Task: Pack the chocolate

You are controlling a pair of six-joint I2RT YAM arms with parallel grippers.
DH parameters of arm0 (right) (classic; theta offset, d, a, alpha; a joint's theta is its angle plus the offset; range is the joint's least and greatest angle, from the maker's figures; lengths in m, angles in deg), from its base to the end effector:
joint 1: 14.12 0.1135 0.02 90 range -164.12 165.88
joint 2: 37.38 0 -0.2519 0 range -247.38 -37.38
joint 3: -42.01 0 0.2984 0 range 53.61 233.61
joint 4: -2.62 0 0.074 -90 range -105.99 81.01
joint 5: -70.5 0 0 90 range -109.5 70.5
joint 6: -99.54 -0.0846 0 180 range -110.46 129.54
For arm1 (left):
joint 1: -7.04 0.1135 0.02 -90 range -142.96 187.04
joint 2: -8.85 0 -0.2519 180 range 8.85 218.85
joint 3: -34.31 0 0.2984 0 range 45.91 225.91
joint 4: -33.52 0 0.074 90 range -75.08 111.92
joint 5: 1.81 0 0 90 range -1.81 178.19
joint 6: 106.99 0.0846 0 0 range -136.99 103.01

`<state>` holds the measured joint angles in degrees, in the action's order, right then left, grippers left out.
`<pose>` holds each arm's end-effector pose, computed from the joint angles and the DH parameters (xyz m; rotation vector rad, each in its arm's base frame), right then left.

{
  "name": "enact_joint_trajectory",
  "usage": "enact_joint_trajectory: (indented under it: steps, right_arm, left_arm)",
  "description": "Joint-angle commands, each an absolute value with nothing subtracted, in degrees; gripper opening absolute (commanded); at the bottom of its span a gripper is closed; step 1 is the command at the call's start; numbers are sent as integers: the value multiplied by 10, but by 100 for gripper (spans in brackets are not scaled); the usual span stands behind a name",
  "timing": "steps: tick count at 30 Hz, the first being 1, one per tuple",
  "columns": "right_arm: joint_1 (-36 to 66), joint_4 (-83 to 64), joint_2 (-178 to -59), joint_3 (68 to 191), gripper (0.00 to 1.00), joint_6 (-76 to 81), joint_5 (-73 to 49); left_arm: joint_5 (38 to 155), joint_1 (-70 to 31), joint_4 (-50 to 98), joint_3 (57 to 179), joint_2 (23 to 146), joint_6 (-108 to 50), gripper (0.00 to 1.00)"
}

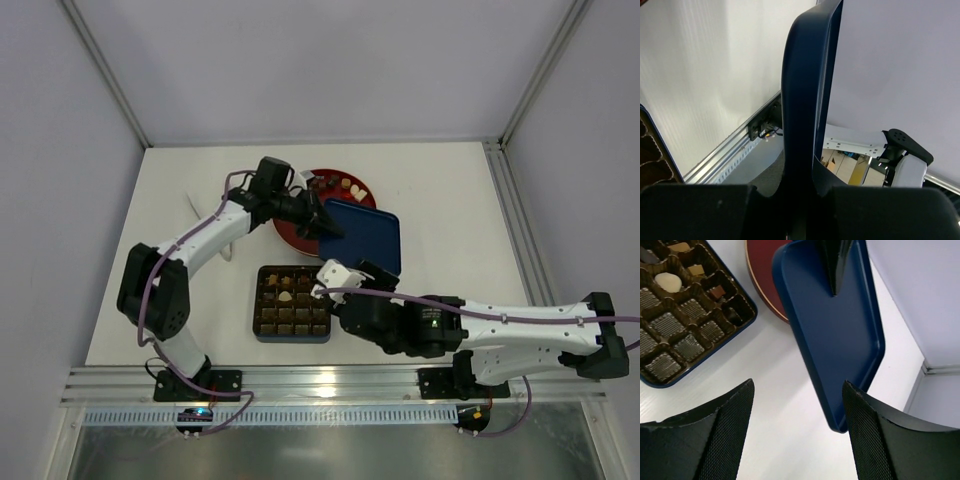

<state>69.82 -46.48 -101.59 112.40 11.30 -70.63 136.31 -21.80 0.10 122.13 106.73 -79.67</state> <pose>0.0972 0.2915 0.2859 -1.0404 1.7261 -0.1464 0.3577 -0.2689 0.2211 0.2801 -2.6405 1.6153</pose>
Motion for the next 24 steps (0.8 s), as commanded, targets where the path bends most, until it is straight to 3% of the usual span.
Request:
enact_joint_trajectory:
  steps: [1,12,24]
  right_arm:
    - [701,-416,-1001,1129,72,190,-761]
    - [701,-357,-1018,1091,69,310,-751]
    - [701,-289,-1064,1073,59,405,-768]
  left_arm:
    - [1400,-215,-5,1211,1028,-809,0]
    - [1416,-215,-31,1183,991,-802,0]
    - [1425,-215,-47,1157,945,-786,0]
